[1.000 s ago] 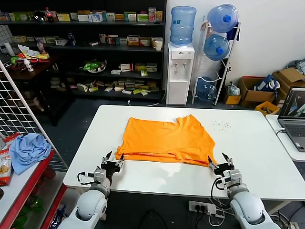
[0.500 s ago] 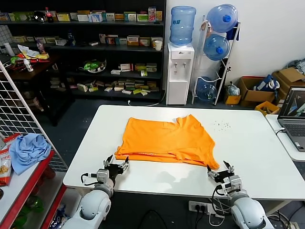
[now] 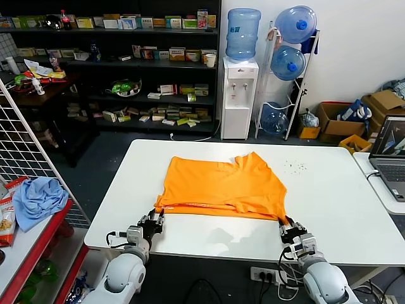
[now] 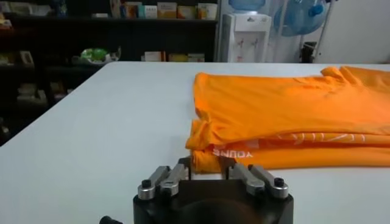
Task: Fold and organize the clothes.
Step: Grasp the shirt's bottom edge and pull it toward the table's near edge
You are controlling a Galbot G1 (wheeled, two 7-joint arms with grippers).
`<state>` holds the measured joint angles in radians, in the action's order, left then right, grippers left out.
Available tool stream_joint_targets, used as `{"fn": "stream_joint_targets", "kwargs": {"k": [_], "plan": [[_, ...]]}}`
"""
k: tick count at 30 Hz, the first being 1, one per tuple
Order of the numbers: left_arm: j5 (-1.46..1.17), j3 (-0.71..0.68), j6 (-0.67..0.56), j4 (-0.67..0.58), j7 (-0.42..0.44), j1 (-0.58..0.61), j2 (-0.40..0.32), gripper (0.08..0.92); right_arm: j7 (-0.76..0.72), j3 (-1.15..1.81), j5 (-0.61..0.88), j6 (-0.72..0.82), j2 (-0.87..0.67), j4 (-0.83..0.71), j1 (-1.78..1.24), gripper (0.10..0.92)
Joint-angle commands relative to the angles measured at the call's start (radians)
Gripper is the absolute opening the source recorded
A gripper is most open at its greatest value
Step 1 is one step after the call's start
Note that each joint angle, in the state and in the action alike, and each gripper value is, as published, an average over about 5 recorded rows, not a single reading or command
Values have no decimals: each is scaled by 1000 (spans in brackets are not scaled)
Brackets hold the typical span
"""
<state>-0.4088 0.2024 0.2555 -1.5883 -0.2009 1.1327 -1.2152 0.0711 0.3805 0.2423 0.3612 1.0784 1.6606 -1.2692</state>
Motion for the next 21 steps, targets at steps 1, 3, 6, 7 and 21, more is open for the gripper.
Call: {"fn": "stream_joint_targets", "kwargs": {"k": [1,3,6,7,21], "plan": [[-6,-5,6,-5,1,5,4,307,9,1,5,14,-18,35,-17,213],[-10,-6,12,-15,-1,10,9,247,13,6,9,18,-27,47,-27,167],[-34,-5,30,-50,-6,24,26,161,19,12,15,26,-48,75,-46,132],[-42,-5,38,-65,-8,29,33,136,21,13,19,30,-57,87,-53,129],[-77,28,87,-286,-31,217,133,90,56,65,79,92,-173,281,-247,129]]}}
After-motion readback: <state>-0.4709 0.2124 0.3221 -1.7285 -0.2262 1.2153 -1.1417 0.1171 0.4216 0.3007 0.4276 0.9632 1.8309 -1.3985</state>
